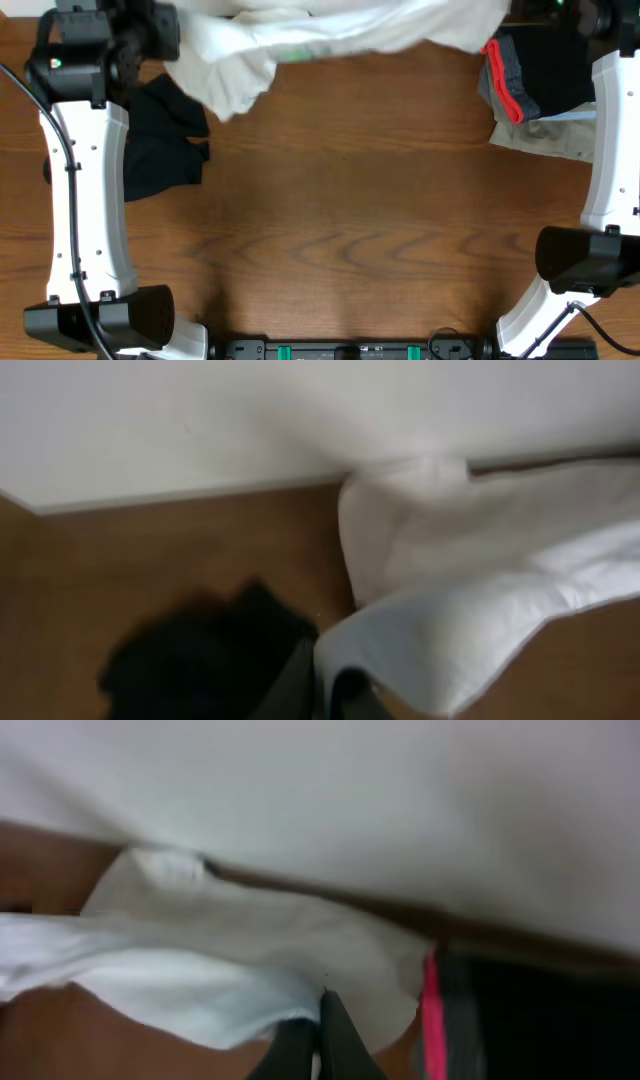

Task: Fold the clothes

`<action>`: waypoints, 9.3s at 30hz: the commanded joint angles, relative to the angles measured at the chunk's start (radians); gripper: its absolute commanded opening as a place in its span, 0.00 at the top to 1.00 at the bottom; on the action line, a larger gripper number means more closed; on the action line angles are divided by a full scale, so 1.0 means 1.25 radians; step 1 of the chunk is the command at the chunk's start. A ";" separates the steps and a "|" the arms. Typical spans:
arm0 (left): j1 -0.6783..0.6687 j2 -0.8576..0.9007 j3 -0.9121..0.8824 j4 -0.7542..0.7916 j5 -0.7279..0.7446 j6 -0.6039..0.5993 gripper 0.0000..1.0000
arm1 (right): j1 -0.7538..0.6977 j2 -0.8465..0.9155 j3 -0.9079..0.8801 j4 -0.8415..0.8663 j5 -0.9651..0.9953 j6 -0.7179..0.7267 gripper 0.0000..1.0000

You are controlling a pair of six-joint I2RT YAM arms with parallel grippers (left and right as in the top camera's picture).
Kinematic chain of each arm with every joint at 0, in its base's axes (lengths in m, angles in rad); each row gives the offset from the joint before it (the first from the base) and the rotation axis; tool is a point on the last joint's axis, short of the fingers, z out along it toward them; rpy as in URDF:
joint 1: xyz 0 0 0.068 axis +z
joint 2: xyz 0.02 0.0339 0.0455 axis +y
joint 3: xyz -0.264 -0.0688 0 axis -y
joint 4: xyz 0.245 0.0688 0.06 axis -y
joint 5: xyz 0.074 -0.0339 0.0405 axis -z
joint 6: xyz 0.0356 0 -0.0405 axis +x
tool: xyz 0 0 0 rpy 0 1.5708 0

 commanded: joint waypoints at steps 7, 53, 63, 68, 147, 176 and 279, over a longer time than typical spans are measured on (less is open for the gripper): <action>0.007 -0.014 0.012 -0.240 0.002 0.004 0.94 | 0.005 -0.005 0.006 -0.232 -0.023 -0.060 0.99; 0.020 -0.275 -0.627 -0.335 0.003 -0.244 0.94 | 0.060 -0.431 -0.763 -0.341 0.316 0.301 0.99; -0.028 -0.303 -0.734 -0.260 0.005 -0.279 0.94 | 0.013 -0.431 -0.887 -0.263 0.284 0.319 0.99; -0.043 -0.303 -0.790 -0.175 0.001 -0.287 0.94 | -0.014 -0.431 -0.926 -0.243 0.277 0.320 0.99; -0.069 -0.122 -0.779 0.018 -0.047 -0.341 0.02 | -0.028 -0.247 -0.859 -0.034 0.202 0.197 0.36; -0.068 -0.122 -0.988 0.364 -0.208 -0.325 0.94 | -0.029 -0.247 -0.896 0.032 0.214 0.191 0.59; -0.068 -0.125 -0.945 0.064 -0.289 -0.382 0.35 | -0.127 -0.205 -1.063 0.102 0.196 0.201 0.52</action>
